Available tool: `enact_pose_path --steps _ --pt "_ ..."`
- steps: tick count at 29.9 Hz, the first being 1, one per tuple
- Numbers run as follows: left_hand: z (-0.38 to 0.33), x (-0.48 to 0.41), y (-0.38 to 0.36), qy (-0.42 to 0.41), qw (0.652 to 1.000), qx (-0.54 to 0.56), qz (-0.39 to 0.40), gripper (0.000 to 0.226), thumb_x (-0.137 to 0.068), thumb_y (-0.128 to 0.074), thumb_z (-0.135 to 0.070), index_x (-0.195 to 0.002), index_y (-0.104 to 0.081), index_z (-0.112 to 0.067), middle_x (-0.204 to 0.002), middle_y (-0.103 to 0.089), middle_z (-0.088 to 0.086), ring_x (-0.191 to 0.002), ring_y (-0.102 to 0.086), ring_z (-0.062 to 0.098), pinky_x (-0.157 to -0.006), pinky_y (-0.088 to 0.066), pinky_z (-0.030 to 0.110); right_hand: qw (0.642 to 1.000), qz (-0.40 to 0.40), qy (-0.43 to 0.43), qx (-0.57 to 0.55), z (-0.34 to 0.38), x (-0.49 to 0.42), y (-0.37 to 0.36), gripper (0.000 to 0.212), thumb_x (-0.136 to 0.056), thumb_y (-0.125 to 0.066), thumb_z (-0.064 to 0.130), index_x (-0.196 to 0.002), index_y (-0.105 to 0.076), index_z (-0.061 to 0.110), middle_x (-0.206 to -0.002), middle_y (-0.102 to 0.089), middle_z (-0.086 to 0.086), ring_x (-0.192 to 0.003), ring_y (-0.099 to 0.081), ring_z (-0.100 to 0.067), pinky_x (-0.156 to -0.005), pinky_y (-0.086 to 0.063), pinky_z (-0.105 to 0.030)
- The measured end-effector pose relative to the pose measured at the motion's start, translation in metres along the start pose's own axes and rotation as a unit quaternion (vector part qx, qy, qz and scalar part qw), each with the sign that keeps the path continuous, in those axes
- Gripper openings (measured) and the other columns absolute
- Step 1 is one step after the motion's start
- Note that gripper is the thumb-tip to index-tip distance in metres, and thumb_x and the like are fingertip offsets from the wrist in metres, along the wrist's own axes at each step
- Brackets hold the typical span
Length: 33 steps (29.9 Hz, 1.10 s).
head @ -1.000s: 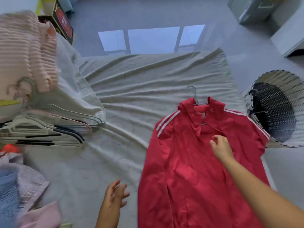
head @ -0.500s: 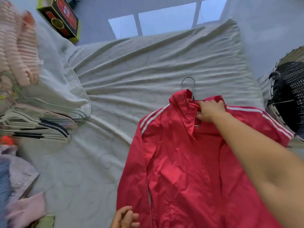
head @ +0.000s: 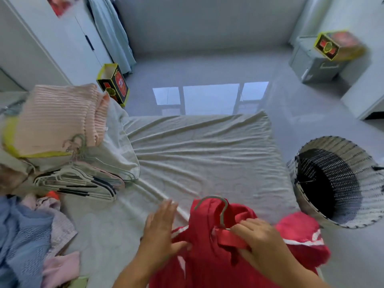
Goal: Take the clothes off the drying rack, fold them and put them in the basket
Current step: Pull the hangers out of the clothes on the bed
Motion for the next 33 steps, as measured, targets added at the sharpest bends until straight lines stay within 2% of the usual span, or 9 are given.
enact_pose_path --steps 3,6,11,14,17,19,23,29,33 --pt "-0.034 0.026 0.009 -0.027 0.992 0.097 0.077 0.062 -0.054 -0.043 -0.066 -0.107 -0.061 -0.042 -0.107 -0.067 -0.018 -0.105 -0.059 0.003 -0.088 -0.045 0.026 0.995 -0.058 -0.048 -0.063 0.042 -0.004 0.060 0.025 -0.064 -0.052 0.028 -0.088 -0.049 0.030 -0.071 -0.063 0.012 -0.066 -0.054 -0.007 -0.060 -0.042 -0.020" --pt "-0.053 0.056 0.073 -0.078 0.976 0.199 0.035 0.022 -0.061 -0.061 -0.056 -0.081 -0.066 -0.052 -0.073 -0.067 -0.025 -0.069 -0.057 -0.011 -0.068 -0.045 0.021 0.986 -0.072 -0.128 -0.080 0.075 -0.006 0.108 0.032 -0.068 -0.054 0.046 -0.098 -0.047 0.039 -0.082 -0.057 0.028 -0.075 -0.054 0.000 -0.067 -0.039 -0.009" --pt "-0.051 0.113 0.230 -0.144 0.956 0.242 -0.084 0.015 -0.060 -0.074 -0.047 -0.074 -0.069 -0.050 -0.070 -0.071 -0.017 -0.064 -0.060 -0.004 -0.067 -0.050 0.026 0.989 -0.059 -0.110 0.081 0.151 -0.007 0.168 0.051 -0.071 -0.062 0.057 -0.116 -0.048 0.039 -0.095 -0.051 0.022 -0.086 -0.050 0.002 -0.072 -0.033 -0.006" --pt "-0.047 0.152 0.308 -0.194 0.956 0.168 -0.143 0.047 -0.075 -0.076 -0.021 -0.061 -0.061 -0.063 -0.059 -0.062 -0.033 -0.056 -0.054 -0.014 -0.058 -0.042 0.007 0.978 -0.096 -0.099 0.154 0.195 -0.013 0.194 0.047 -0.073 -0.076 0.029 -0.117 -0.058 0.024 -0.094 -0.057 0.010 -0.091 -0.060 -0.021 -0.071 -0.036 -0.019" --pt "-0.042 0.193 0.357 -0.217 0.951 0.136 -0.175 0.012 -0.069 -0.074 -0.043 -0.072 -0.068 -0.053 -0.070 -0.071 -0.016 -0.060 -0.057 -0.007 -0.064 -0.047 0.021 0.986 -0.093 -0.129 0.044 0.240 -0.029 0.210 0.044 -0.078 -0.069 0.043 -0.118 -0.051 0.037 -0.101 -0.048 0.021 -0.101 -0.052 -0.007 -0.084 -0.036 -0.022" --pt "-0.036 0.212 0.376 -0.225 0.948 0.113 -0.194 0.028 -0.062 -0.062 -0.060 -0.085 -0.069 -0.045 -0.081 -0.074 -0.004 -0.072 -0.063 0.005 -0.075 -0.050 0.035 0.988 -0.107 -0.101 -0.037 0.282 -0.049 0.215 0.044 -0.079 -0.057 0.057 -0.118 -0.047 0.041 -0.111 -0.047 0.022 -0.105 -0.048 0.006 -0.089 -0.036 -0.016" --pt "-0.047 0.249 0.389 -0.270 0.938 0.045 -0.214 0.054 -0.066 -0.056 -0.064 -0.085 -0.073 -0.017 -0.080 -0.070 0.012 -0.076 -0.064 0.026 -0.076 -0.048 0.048 0.989 0.028 -0.037 -0.138 0.368 -0.094 0.177 0.012 -0.088 -0.056 0.036 -0.099 -0.058 0.033 -0.098 -0.061 0.015 -0.086 -0.057 0.004 -0.082 -0.046 -0.018" --pt "-0.031 0.299 0.410 -0.271 0.930 -0.041 -0.244 0.041 -0.078 -0.041 -0.053 -0.103 -0.065 -0.032 -0.092 -0.066 -0.006 -0.082 -0.057 0.003 -0.074 -0.042 0.013 0.974 0.039 -0.066 -0.213 0.398 -0.099 0.182 0.030 -0.093 -0.049 0.035 -0.093 -0.066 0.011 -0.062 -0.060 0.001 -0.048 -0.049 -0.003 -0.053 -0.044 -0.020" --pt "0.009 0.321 0.416 -0.228 0.924 -0.014 -0.306 0.044 -0.085 -0.038 -0.029 -0.114 -0.065 -0.009 -0.110 -0.056 -0.004 -0.098 -0.049 -0.002 -0.083 -0.031 0.000 0.993 0.007 -0.041 -0.110 0.390 -0.081 0.194 0.026 -0.094 -0.049 0.030 -0.079 -0.064 0.014 -0.047 -0.050 0.008 -0.043 -0.042 -0.001 -0.055 -0.037 -0.017"
Point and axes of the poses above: each hand's wrist, its own x-axis away from the middle knuckle, its own y-axis out of the back of the hand, z = x × y, the point moved 10 cm from there along -x, towards the middle knuckle
